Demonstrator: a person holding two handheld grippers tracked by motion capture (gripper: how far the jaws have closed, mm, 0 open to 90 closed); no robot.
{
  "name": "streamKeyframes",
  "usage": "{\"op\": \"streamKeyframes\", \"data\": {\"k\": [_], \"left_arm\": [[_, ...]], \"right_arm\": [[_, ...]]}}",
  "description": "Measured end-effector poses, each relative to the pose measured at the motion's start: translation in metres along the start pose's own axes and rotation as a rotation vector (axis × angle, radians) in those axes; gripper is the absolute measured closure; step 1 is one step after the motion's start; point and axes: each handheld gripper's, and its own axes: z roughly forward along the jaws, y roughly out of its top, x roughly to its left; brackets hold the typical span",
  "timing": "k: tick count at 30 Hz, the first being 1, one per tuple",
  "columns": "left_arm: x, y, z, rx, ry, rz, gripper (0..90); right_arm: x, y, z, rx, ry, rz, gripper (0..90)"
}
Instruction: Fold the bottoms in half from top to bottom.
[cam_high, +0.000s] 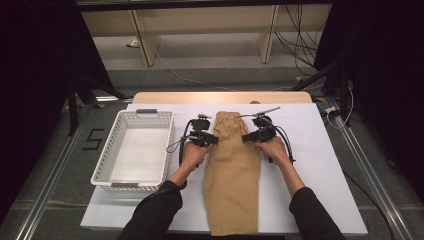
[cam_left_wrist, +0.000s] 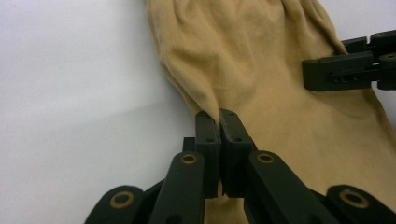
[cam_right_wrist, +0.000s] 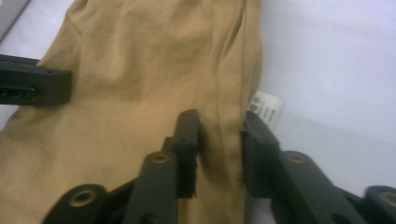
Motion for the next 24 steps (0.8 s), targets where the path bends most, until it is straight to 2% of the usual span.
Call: {"op": "streamKeyframes", "data": {"k": [3,5,9,13,17,24], "left_arm": [[0.000,0.000,-0.004,-0.003,-0.010,0.005,86.7],[0.000,0.001,-0.007,-0.008,-0.011,0.010,86.7],[0.000,0.004,-0.011,-0.029,-0.009,0.019,86.7],[-0.001,0.008,-0.014,-0.066,-0.016,0.028,86.7],[-0.002,0.011,-0.016,-0.088,-0.023,0.038,86.7],[-0.007,0.018,-0.023,-0.140,-0.024,0.082,86.6]], "right_arm": [[0.002,0.000,0.000,-0.001,0.003,-0.011,80.4],[0.005,0.001,-0.002,-0.010,-0.001,-0.037,81.9],[0.010,0.004,-0.010,-0.049,0.001,-0.071,82.5],[0.013,0.007,-0.019,-0.098,-0.017,-0.108,82.6],[0.013,0.010,-0.028,-0.136,-0.014,-0.117,82.6],[0.016,0.013,-0.041,-0.190,-0.028,-0.147,82.5]]}}
